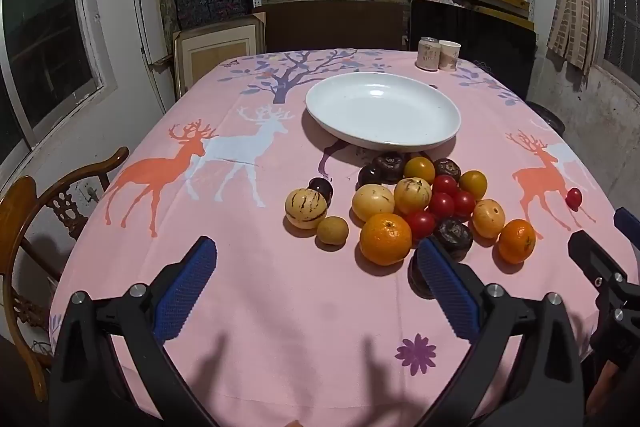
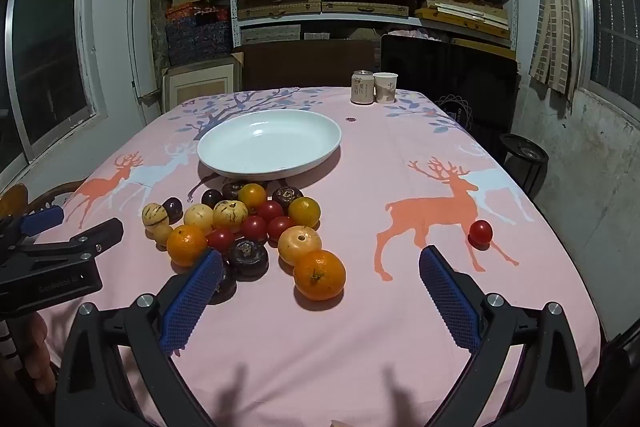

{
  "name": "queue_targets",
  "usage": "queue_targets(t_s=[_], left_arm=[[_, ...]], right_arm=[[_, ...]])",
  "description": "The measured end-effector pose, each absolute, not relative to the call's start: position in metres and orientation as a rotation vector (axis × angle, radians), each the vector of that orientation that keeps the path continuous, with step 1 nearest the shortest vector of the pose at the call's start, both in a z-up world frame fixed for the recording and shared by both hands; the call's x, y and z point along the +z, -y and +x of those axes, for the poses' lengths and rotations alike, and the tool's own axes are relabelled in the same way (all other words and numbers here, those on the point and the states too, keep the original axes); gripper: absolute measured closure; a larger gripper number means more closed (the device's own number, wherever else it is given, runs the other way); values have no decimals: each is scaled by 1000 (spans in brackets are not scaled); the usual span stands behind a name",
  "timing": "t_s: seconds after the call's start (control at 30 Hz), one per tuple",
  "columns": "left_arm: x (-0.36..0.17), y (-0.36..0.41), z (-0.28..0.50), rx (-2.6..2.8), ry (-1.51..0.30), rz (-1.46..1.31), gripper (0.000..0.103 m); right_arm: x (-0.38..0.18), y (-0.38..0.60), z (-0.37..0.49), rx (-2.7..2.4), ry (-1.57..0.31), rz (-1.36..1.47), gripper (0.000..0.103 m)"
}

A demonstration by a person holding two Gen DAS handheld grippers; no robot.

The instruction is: Organize fruits

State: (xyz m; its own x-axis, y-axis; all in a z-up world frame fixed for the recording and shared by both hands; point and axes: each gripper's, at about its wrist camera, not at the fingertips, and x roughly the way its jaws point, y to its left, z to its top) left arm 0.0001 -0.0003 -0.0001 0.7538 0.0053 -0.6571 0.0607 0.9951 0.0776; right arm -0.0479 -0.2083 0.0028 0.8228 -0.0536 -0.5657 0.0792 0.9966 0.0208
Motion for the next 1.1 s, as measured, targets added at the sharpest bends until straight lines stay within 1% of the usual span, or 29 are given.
queue_targets(t_s=[0.2,0.6,0.77,0.93,1.1], left_arm=[[2,9,-6,-26,-699,102,4],[3,-4,-3,-27,-701,92,4],[1,-4,-1,-25,-706,89,4],[-1,-3,-2,-26,-706,102,4],[0,-4,-3,-21,-705,97,4]], right_arm=[[3,207,-48,-75,-602,33,3],[2,204,-49,-84,-599,14,3],[6,202,-53,-98,-567,-6,3],[1,203,-49,-87,-596,5,3],[2,202,-50,-61,-585,14,3]])
